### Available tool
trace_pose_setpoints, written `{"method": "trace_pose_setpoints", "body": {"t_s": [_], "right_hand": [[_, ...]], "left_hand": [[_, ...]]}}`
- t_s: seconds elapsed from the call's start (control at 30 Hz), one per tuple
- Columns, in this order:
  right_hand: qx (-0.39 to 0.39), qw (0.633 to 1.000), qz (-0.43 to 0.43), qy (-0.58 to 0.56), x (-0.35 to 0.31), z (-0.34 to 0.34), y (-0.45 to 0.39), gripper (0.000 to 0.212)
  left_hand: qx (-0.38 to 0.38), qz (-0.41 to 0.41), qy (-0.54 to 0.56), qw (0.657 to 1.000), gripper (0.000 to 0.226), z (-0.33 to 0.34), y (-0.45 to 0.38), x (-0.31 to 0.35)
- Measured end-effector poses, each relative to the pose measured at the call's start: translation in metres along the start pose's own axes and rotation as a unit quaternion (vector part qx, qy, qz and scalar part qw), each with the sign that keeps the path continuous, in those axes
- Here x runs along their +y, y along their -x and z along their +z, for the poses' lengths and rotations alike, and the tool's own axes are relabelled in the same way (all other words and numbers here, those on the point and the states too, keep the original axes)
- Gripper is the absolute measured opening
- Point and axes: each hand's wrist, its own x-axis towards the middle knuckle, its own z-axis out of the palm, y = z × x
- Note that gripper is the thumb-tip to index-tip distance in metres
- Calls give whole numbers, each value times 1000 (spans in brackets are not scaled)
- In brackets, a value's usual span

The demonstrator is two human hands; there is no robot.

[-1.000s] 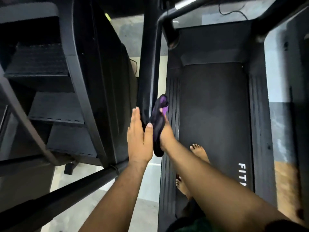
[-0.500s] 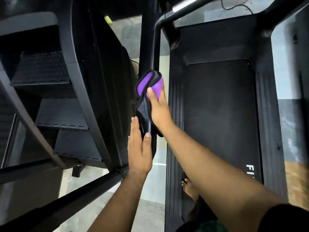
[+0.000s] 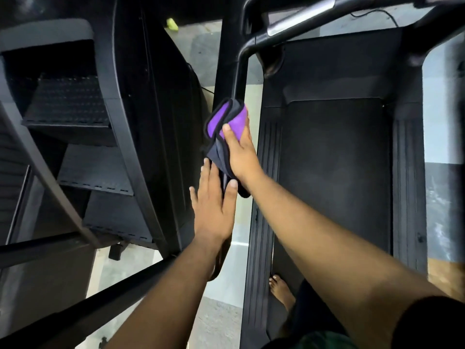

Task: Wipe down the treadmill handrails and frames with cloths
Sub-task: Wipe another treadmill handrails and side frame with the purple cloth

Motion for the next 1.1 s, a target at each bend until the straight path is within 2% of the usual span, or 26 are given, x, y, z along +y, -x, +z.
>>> {"method": "trace_pose_setpoints", "body": {"t_s": [0.07,0.2,0.3,0.37,0.43,0.47,0.53,0.63,0.67,0.73,0.77,0.83,0.87,0.9,0.93,0.97,1.03,1.1], "right_hand": [[-14,999,-5,-31,15,-1,23,90],[-37,996,31,-78,46,2,55,74],[-16,993,37,-114,13,0,-1,65],[46,990,55,-119,-14,-4,-56,51],[120,990,68,-29,-37,-10,-87,46],[121,990,71,-5,-39,-10,-86,46],[92,993,27,75,-35,-6,-58,53],[6,998,-18,64,-3,-4,-16,76],[2,996,-47,81,-1,-6,-20,77],[19,983,-110,148,-9,-14,-50,62],[17,982,-103,160,-13,-18,-69,52],[49,992,17,115,-27,-25,-101,34],[55,991,48,110,-24,-29,-114,25],[39,992,107,61,-27,-26,-118,23],[53,984,158,59,-34,-20,-115,34],[67,977,201,8,-31,-18,-105,44],[51,987,151,-6,-28,-10,-66,56],[6,993,76,-89,-20,-7,-37,62]], "left_hand": [[12,-16,27,999,75,-2,-22,12],[30,-57,56,996,79,0,-42,23],[12,-22,3,1000,86,2,-42,16],[-4,-18,-25,1000,89,4,-44,14],[-10,-15,-36,999,85,4,-44,15],[-11,-14,-40,999,85,3,-45,16],[-16,-17,-46,999,89,3,-45,17],[-24,-20,-50,998,96,4,-48,15],[-23,-20,-48,998,95,4,-48,15],[-21,-16,-47,999,92,4,-47,15],[-21,-16,-46,999,91,3,-47,15],[-22,-15,-46,999,89,3,-47,17],[-23,-15,-48,998,89,3,-47,17],[-22,-16,-48,998,88,3,-47,17],[-22,-15,-49,998,88,2,-48,17],[-21,-12,-49,998,88,3,-47,16],[-20,-7,-48,999,88,2,-48,14],[-24,-9,-50,998,86,3,-49,13]]}}
